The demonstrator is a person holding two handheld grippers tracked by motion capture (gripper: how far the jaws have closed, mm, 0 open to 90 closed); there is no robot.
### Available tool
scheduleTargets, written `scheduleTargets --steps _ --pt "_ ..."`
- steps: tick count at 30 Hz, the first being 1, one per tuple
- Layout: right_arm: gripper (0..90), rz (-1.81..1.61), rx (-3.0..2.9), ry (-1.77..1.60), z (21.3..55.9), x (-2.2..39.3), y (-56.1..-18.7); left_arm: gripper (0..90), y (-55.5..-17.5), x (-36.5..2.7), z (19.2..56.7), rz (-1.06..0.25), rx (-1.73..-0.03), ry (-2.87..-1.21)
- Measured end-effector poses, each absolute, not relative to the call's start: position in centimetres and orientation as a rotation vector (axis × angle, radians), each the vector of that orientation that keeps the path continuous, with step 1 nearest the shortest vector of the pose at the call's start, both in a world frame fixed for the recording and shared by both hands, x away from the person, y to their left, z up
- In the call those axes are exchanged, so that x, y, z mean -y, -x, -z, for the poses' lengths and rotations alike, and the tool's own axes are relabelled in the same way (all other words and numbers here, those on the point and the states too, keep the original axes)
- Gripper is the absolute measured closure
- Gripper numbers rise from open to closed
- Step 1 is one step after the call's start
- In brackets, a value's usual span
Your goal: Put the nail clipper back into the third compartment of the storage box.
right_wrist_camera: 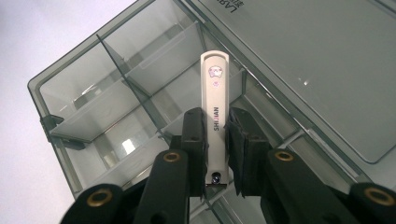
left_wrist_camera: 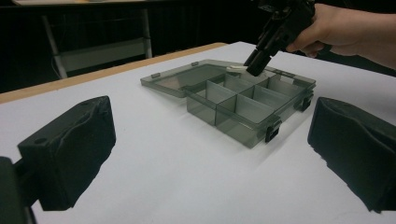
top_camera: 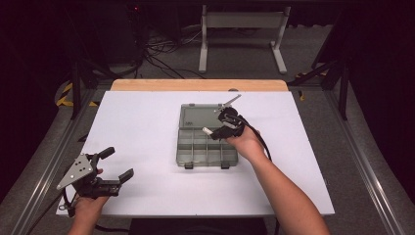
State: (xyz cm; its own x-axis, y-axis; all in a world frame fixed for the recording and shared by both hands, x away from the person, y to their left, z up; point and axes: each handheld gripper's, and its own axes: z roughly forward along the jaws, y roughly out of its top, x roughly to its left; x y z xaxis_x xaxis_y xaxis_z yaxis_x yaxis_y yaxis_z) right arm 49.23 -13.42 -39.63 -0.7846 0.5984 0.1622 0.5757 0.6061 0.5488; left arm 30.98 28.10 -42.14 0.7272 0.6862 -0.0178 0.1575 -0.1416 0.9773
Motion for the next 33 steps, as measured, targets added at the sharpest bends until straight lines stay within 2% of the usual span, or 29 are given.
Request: scheduleTargets --steps 4,7,13,18,23,29,33 --pt "76.8 -0.928 -2.776 -1.022 39.7 13.4 -49.3 1.7 -31.0 -28.1 42.1 -0.523 -0.681 -1.682" --pt "68.0 -0.954 -2.762 -1.033 39.4 13.5 -49.3 1.7 -31.0 -28.1 42.1 -0.526 -0.682 -1.680" --pt "67.7 -0.974 -2.736 -1.000 38.6 13.6 -49.0 1.7 -31.0 -28.1 42.1 -0.524 -0.678 -1.689" --pt "62.0 -1.020 -2.713 -0.948 37.8 13.9 -48.5 1.7 -31.1 -28.0 42.2 -0.522 -0.677 -1.682" --pt "54.1 -1.056 -2.677 -0.916 36.6 14.3 -47.6 1.7 -31.1 -28.0 42.1 -0.518 -0.675 -1.693" --pt "36.0 -1.093 -2.631 -0.872 35.4 14.7 -46.4 1.7 -31.0 -28.0 42.1 -0.520 -0.675 -1.689" --pt "31.3 -1.128 -2.614 -0.853 34.6 15.3 -45.4 1.7 -30.9 -28.1 42.1 -0.523 -0.676 -1.682"
